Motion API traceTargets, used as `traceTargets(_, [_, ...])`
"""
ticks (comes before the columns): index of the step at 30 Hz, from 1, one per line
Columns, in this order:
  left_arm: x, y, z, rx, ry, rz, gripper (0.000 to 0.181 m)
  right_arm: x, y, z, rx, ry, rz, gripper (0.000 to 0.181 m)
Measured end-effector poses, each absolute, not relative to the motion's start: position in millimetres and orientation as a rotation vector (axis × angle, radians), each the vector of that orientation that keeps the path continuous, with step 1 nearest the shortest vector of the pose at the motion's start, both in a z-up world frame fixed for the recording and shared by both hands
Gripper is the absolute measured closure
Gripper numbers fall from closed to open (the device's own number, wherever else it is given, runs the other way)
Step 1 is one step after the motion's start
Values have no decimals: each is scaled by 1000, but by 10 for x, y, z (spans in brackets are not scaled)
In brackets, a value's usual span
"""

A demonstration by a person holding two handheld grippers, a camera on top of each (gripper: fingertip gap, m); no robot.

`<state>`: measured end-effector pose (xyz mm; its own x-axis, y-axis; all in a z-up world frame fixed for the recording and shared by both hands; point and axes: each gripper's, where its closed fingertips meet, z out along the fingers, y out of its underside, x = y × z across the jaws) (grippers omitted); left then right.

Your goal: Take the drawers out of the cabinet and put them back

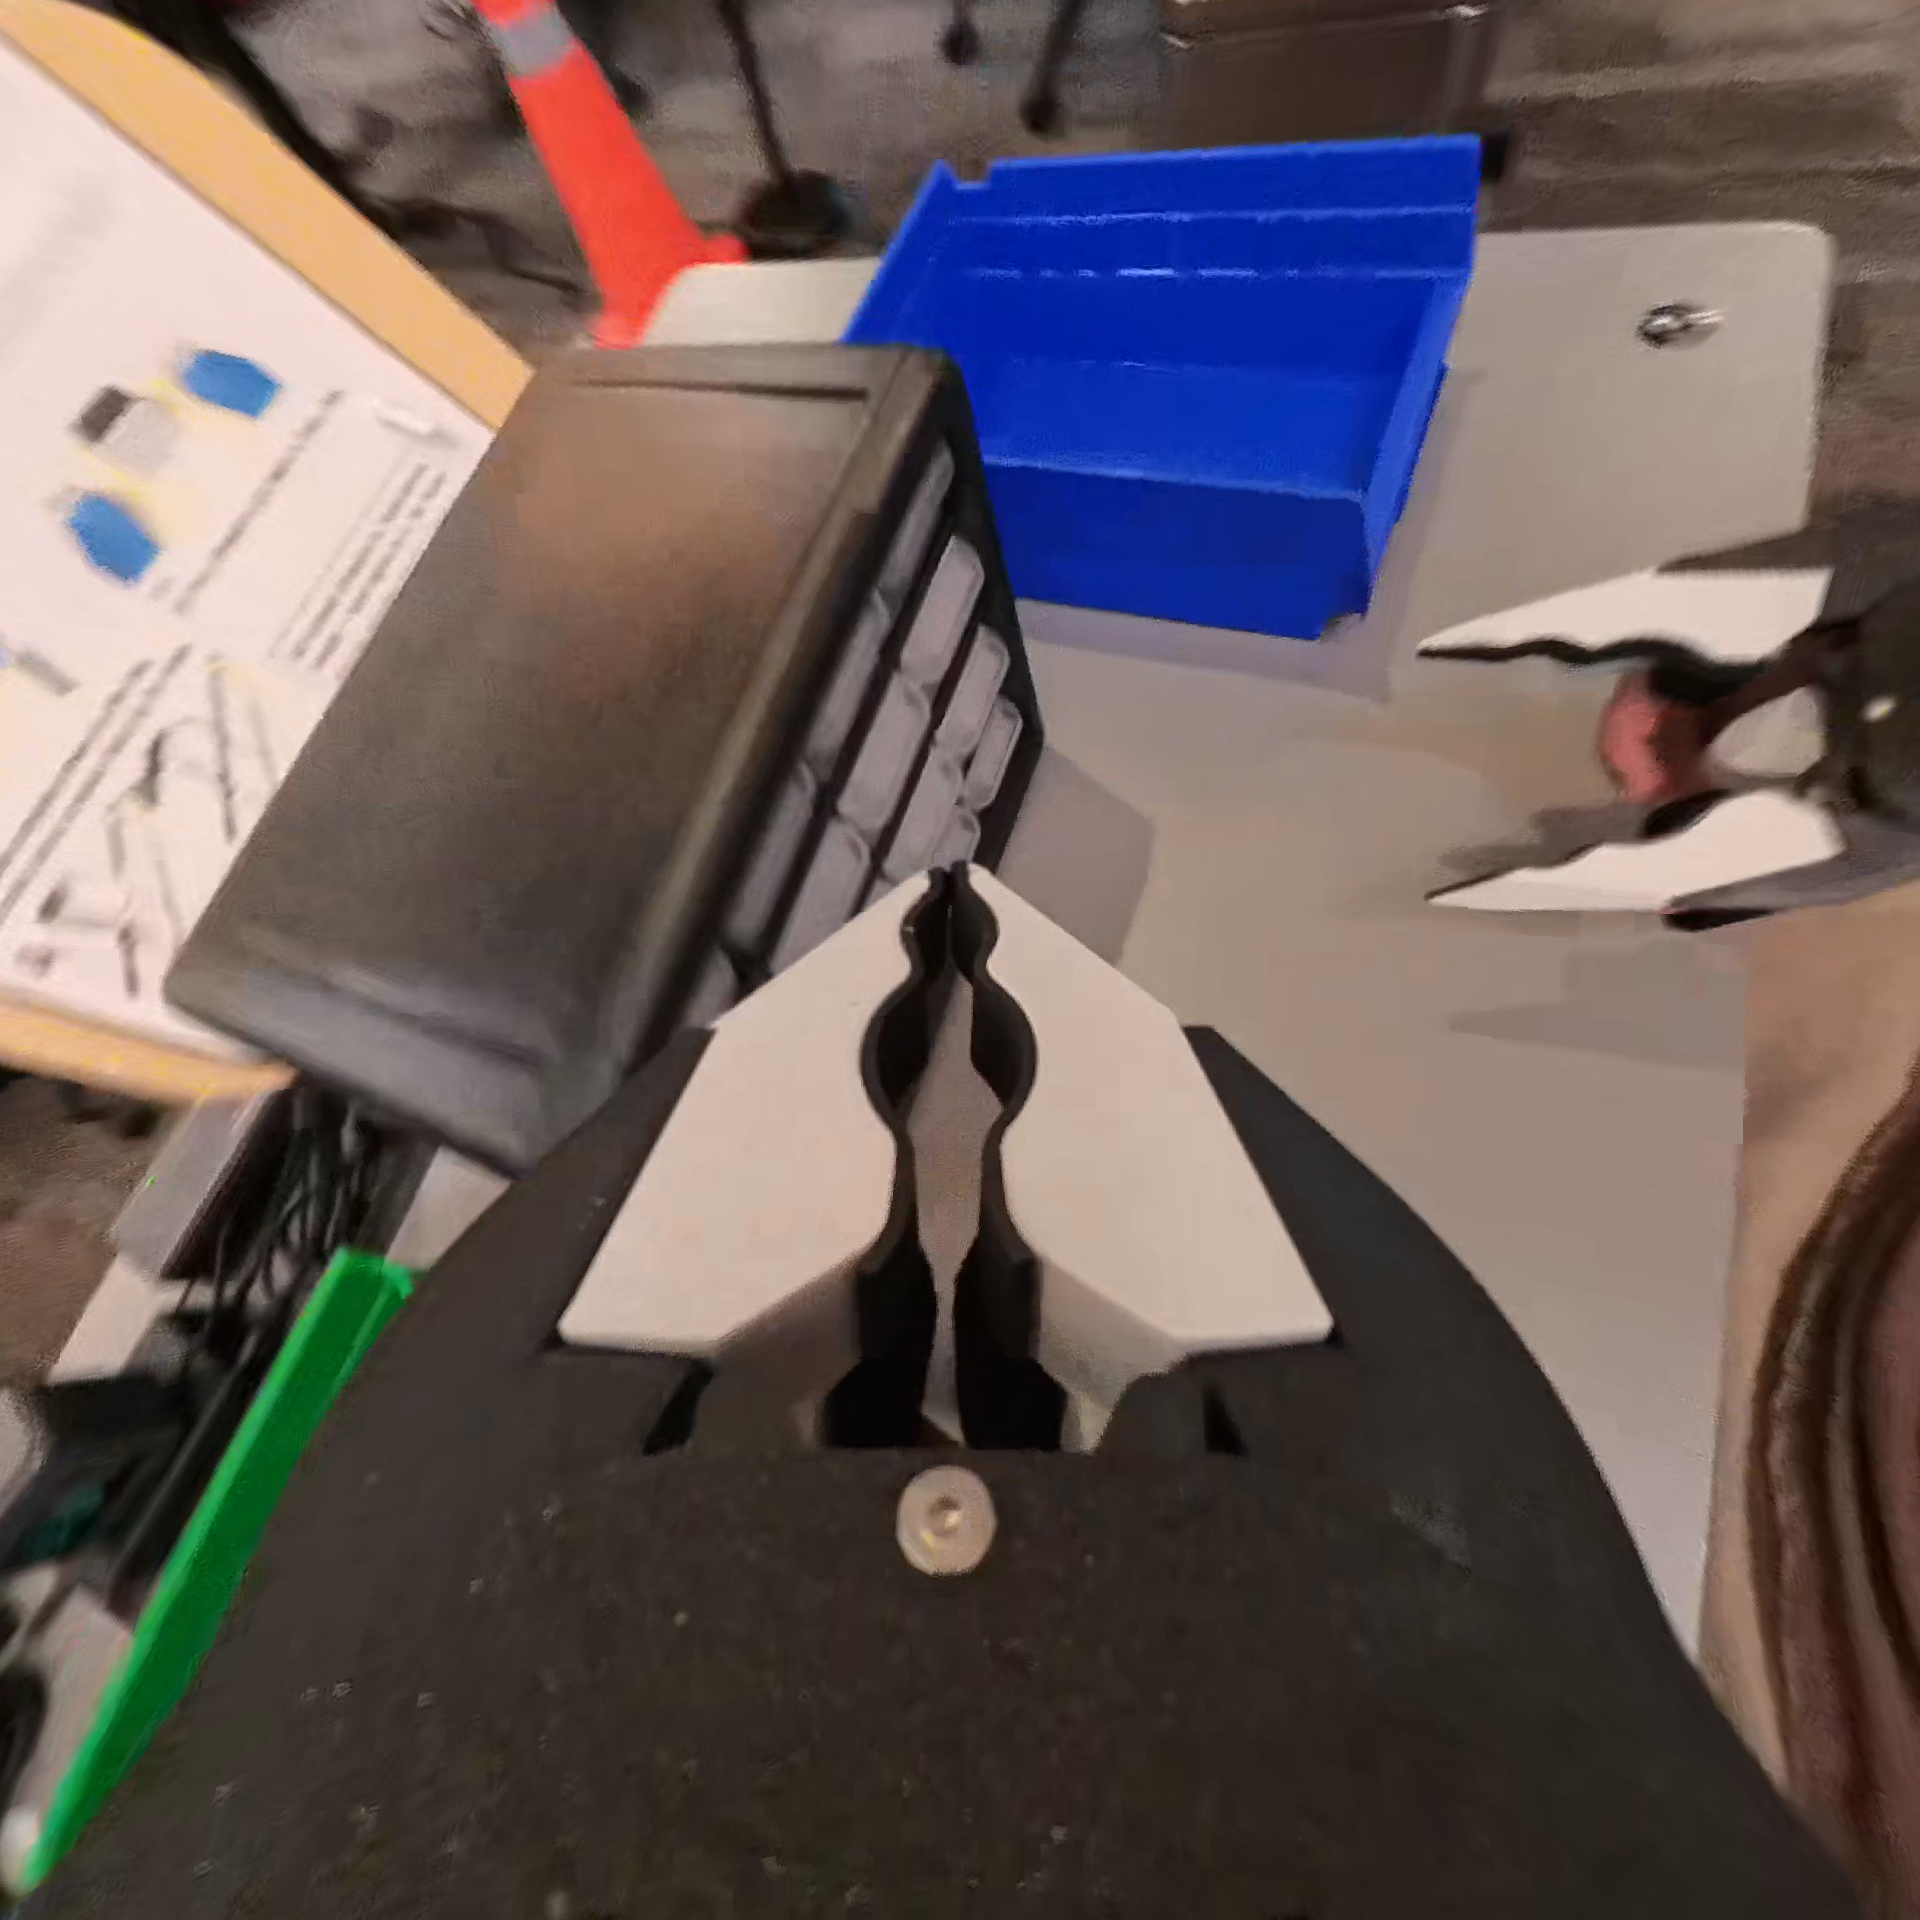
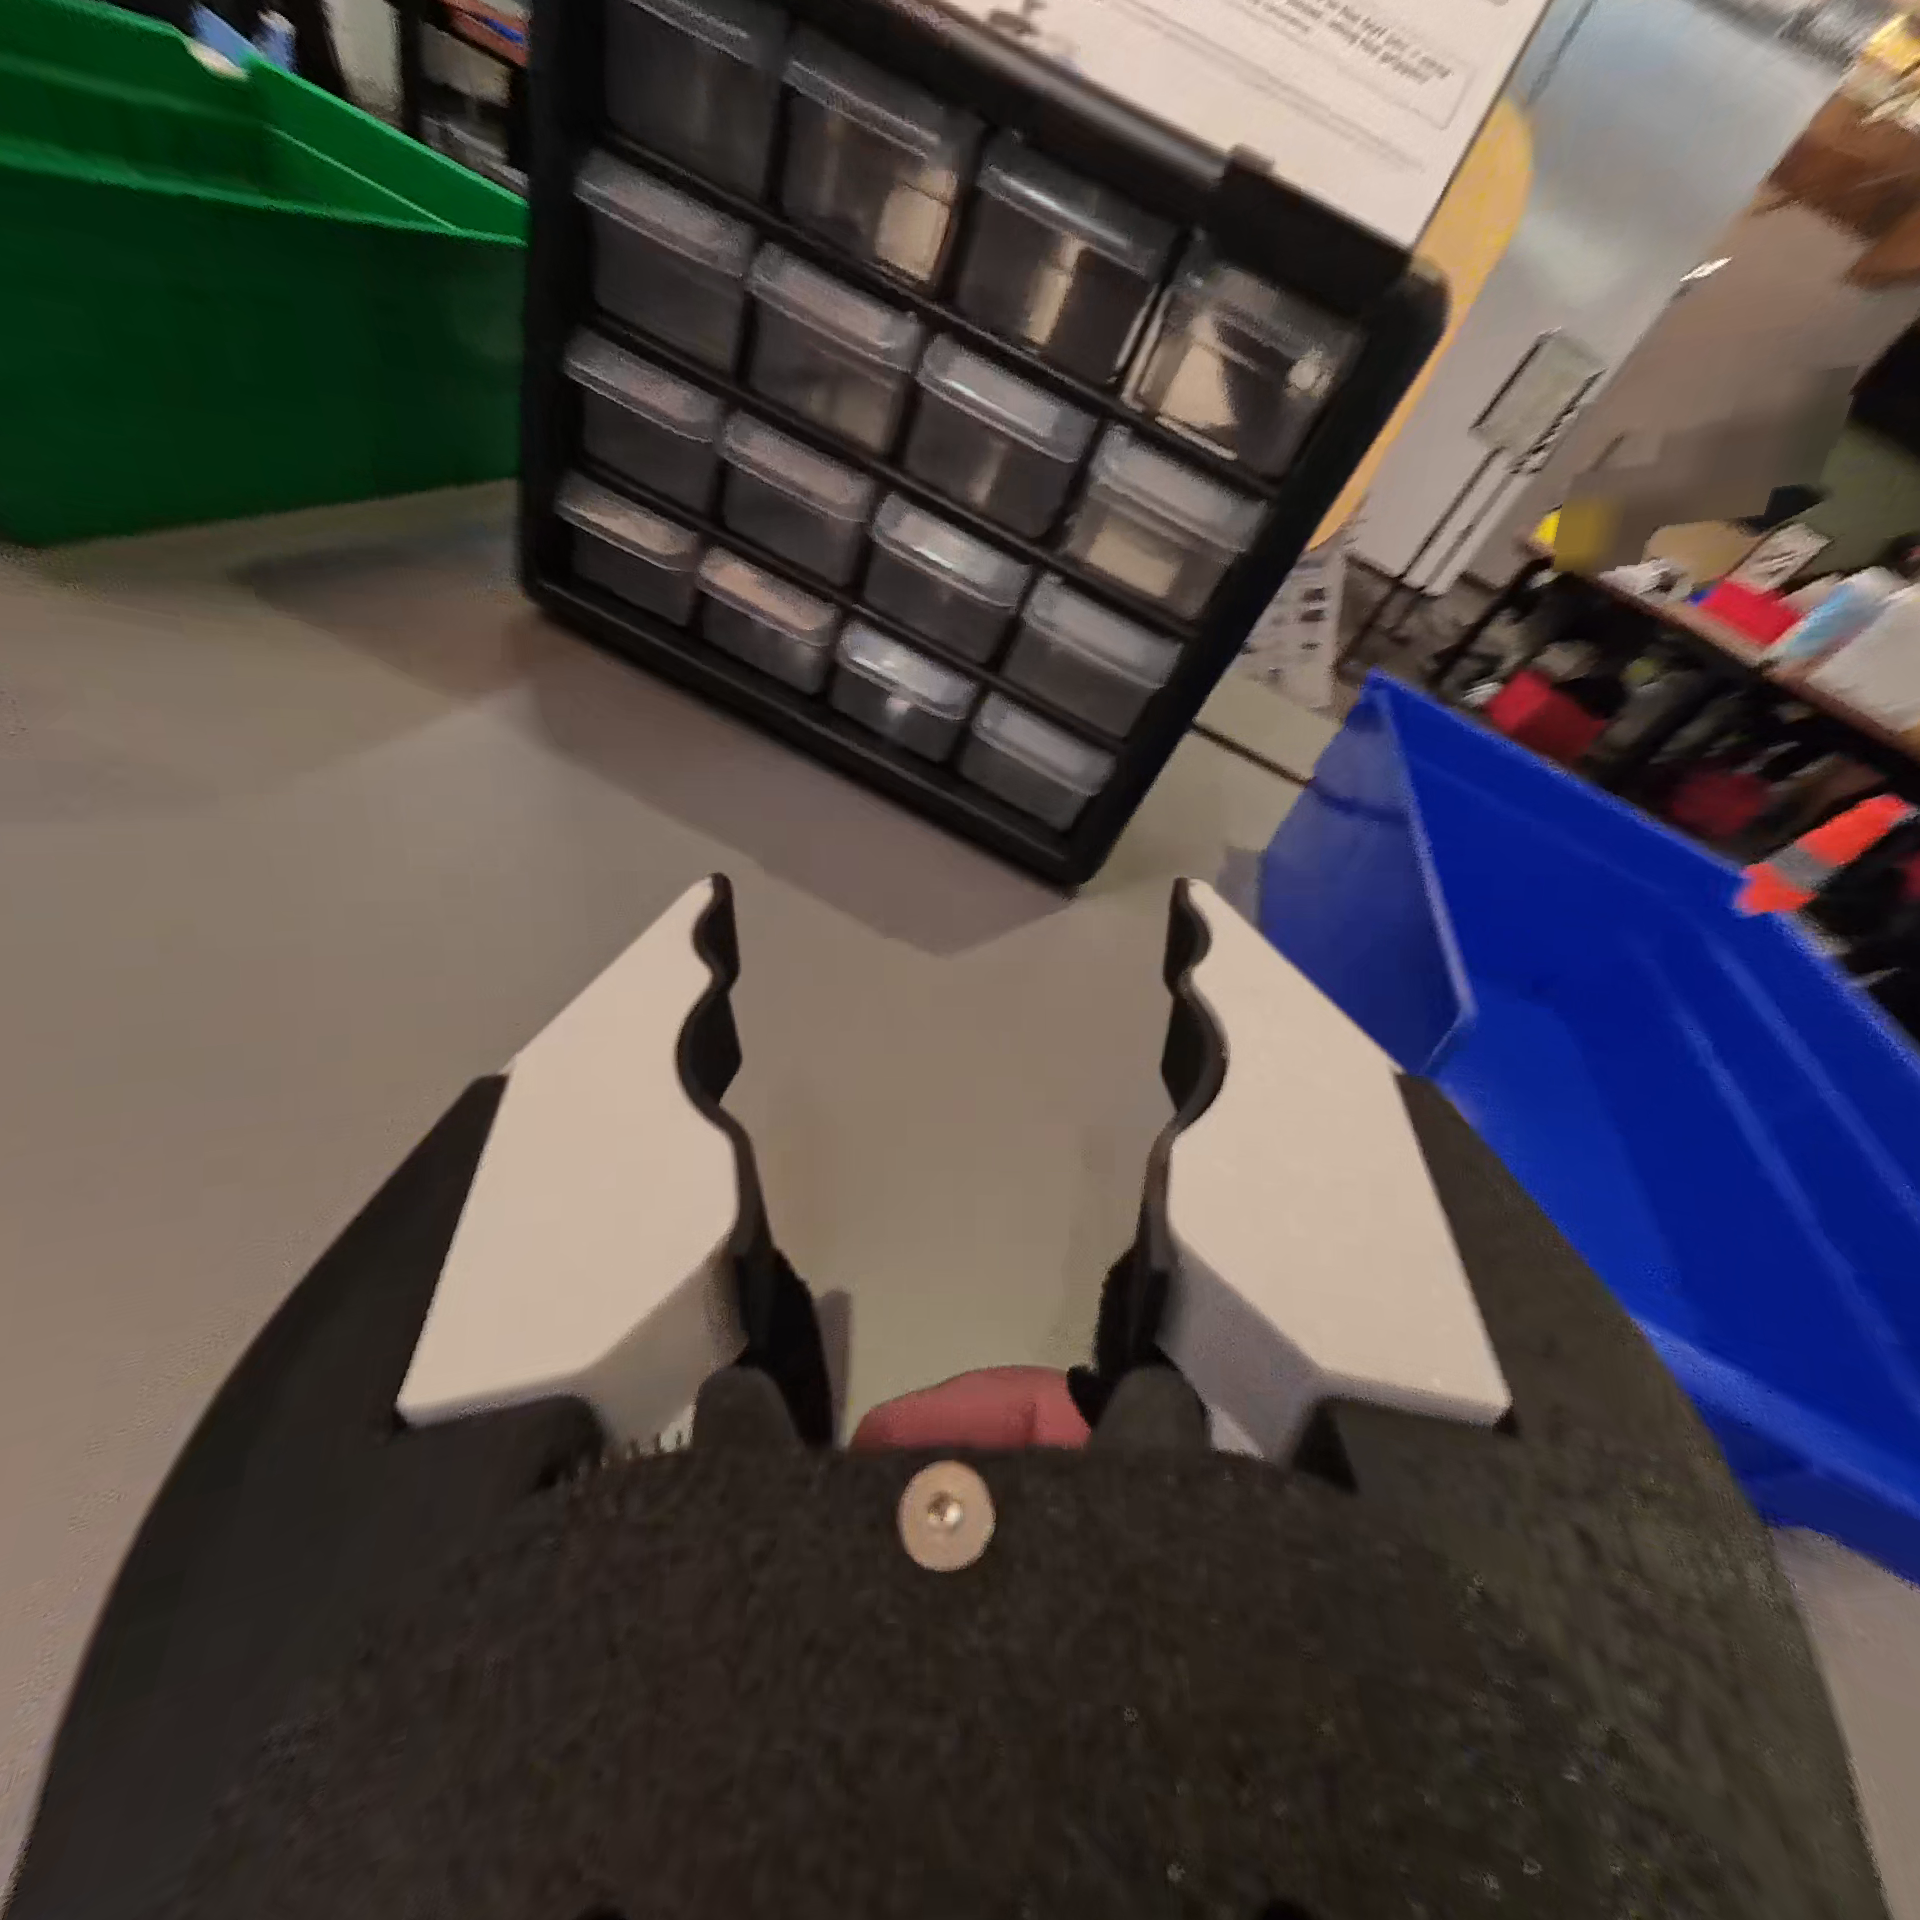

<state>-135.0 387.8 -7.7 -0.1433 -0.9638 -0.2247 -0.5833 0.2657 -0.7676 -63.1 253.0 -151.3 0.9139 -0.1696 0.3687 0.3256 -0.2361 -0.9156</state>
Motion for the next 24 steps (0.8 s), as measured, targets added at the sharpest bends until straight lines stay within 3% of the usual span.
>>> traceTargets(4, [-687, 4298, 111, -1419, 2048, -617, 181, -524, 2796, -1587, -1679, -116, -545, 113])
traceTargets(8, [-263, 4610, -53, -1546, 2207, -543, 181, -259, 3048, -1632, -1683, -163, -760, 115])
traceTargets(11, [-116, 4685, -191, -1555, 2310, -507, 181, -100, 3209, -1605, -1680, -208, -907, 121])
traceTargets(16, [-39, 4660, -352, -1544, 2382, -602, 181, -8, 3506, -1519, -1604, -436, -1197, 149])
traceTargets(24, [21, 4723, -363, -1606, 2310, -629, 181, 115, 3935, -1425, -1516, -526, -1330, 161])
